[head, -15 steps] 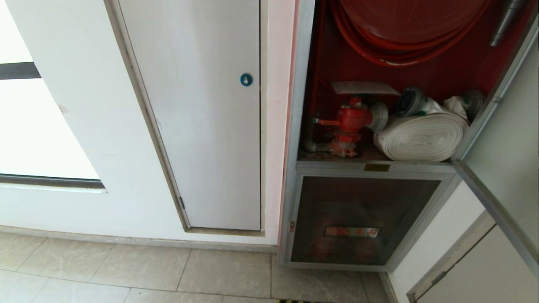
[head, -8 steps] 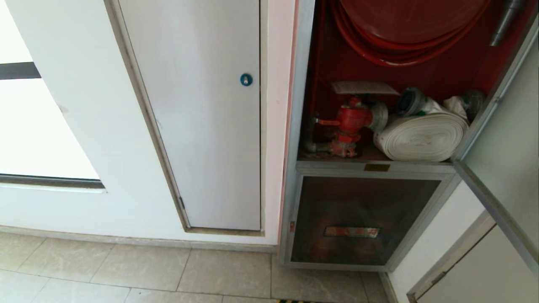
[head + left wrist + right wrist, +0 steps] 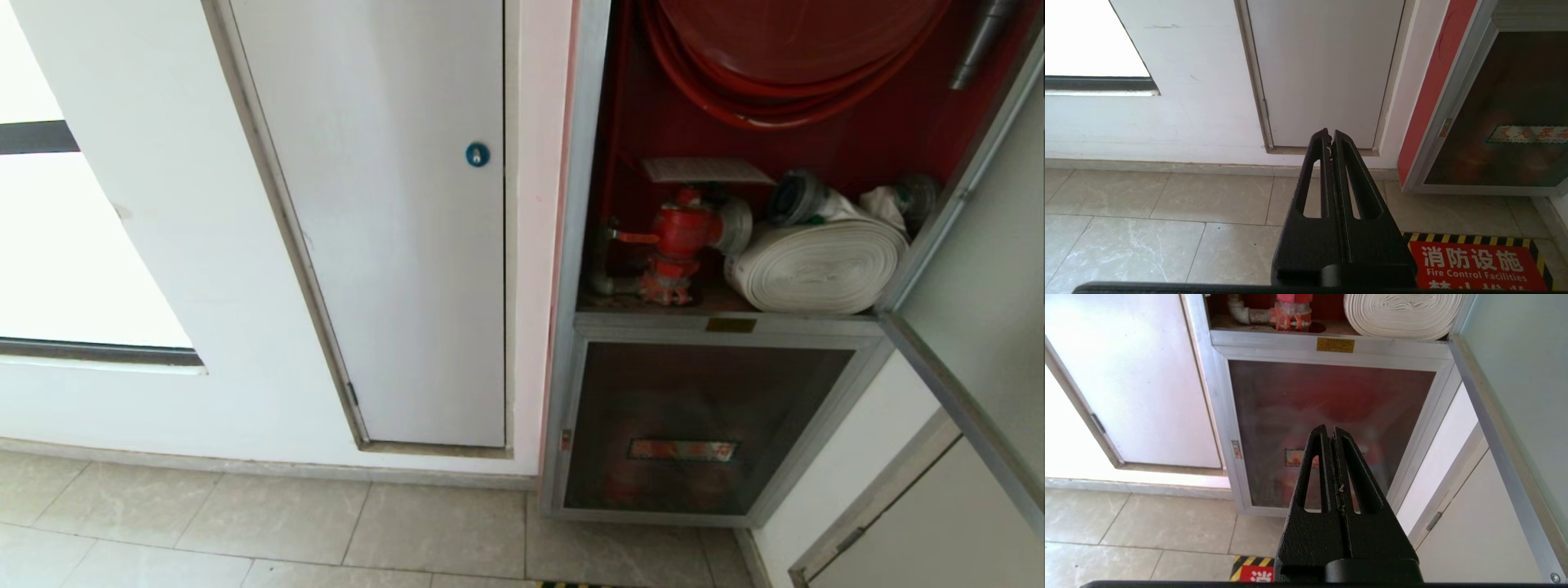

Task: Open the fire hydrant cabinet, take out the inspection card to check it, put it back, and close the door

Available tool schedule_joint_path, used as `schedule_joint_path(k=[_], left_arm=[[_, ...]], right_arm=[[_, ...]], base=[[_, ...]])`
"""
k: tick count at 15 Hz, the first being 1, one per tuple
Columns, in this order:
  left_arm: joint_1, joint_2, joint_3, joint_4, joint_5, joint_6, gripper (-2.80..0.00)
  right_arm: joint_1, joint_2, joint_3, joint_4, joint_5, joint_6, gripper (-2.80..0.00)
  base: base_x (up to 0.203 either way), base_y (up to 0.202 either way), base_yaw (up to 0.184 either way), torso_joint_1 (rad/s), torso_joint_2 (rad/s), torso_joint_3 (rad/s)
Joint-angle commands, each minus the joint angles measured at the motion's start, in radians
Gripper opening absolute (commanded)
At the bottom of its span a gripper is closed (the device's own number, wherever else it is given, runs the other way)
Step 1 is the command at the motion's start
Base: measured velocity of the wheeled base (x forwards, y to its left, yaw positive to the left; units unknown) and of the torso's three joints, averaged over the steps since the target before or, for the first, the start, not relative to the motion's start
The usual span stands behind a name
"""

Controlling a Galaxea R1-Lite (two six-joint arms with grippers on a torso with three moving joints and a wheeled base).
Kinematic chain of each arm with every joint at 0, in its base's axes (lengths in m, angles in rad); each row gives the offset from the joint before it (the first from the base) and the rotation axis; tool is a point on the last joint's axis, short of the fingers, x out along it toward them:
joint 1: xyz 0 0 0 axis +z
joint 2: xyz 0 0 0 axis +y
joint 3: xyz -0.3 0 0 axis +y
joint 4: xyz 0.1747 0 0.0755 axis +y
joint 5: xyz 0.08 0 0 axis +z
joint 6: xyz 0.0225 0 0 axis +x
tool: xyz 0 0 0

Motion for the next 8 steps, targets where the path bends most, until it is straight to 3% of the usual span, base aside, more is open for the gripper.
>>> schedule_joint_path(k=[1,8], left_arm=[[0.000,0.001,0.000,0.000,0.000,0.000,-2.80],[0.000,0.001,-0.001,0.000,0.000,0.000,-2.80]], right_arm=[[0.000,-0.001,0.000,0.002,0.001,0.000,-2.80],[0.000,-0.001,-0.001,0.063,0.037,-0.031,-2.80]], base=[[0.000,0.000,0.000,0.000,0.00,0.000],[0.000,0.000,0.000,0.000,0.00,0.000]])
